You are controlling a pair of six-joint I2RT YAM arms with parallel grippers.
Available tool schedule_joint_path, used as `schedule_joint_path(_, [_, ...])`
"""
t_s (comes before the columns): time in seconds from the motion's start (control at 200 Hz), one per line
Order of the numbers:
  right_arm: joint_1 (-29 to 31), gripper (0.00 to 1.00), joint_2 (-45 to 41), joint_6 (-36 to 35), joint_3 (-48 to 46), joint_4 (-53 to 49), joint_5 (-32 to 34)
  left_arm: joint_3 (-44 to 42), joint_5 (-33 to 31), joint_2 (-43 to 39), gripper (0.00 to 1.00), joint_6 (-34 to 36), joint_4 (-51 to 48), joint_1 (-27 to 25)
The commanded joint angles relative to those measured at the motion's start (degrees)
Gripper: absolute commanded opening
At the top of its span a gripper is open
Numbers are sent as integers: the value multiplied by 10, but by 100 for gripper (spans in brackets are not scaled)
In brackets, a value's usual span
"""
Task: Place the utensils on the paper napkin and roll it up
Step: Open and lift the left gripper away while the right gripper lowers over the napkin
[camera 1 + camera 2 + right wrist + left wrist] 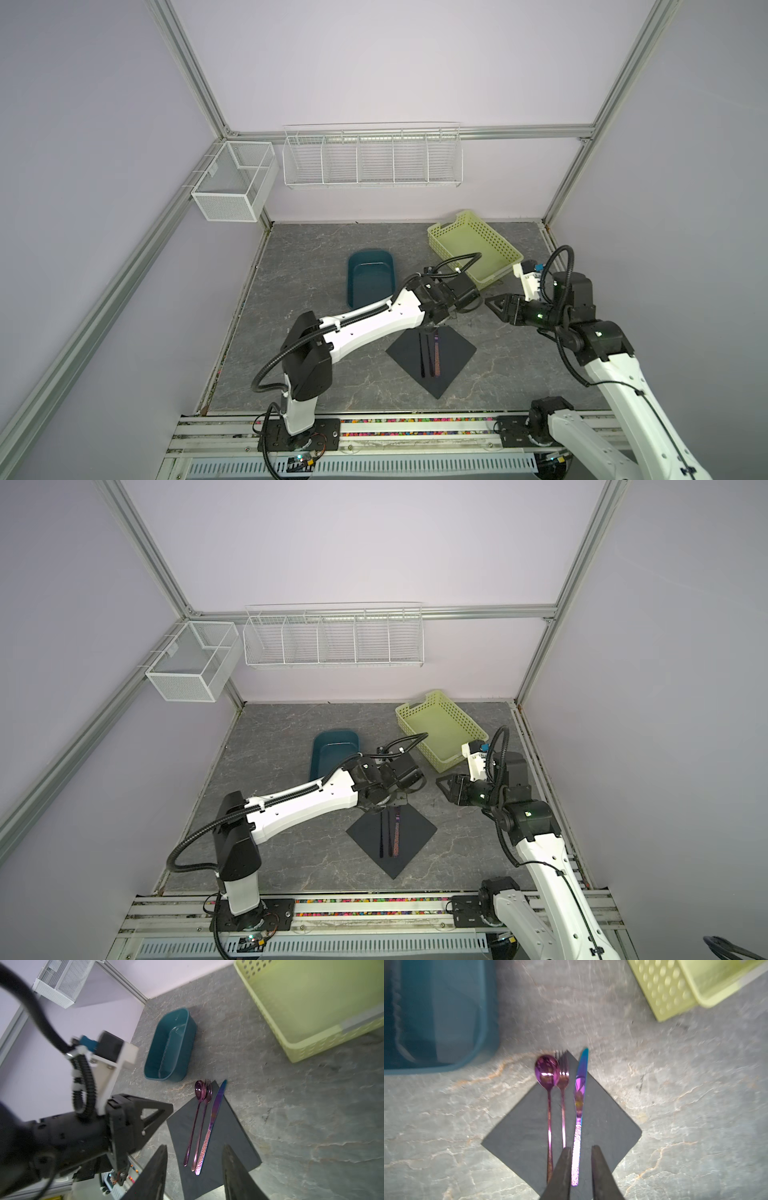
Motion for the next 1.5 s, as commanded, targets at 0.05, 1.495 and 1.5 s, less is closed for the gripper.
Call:
schedule_joint_path(0.05, [50,46,43,72,-23,28,-18,-57,-4,-66,19,69,14,44])
schedule_joint_path(1.495, [245,60,437,183,1,168,23,-316,60,-307,18,438,130,337])
schedule_joint_path(1.5, [245,59,438,184,1,169,23,-316,59,-307,18,438,130,337])
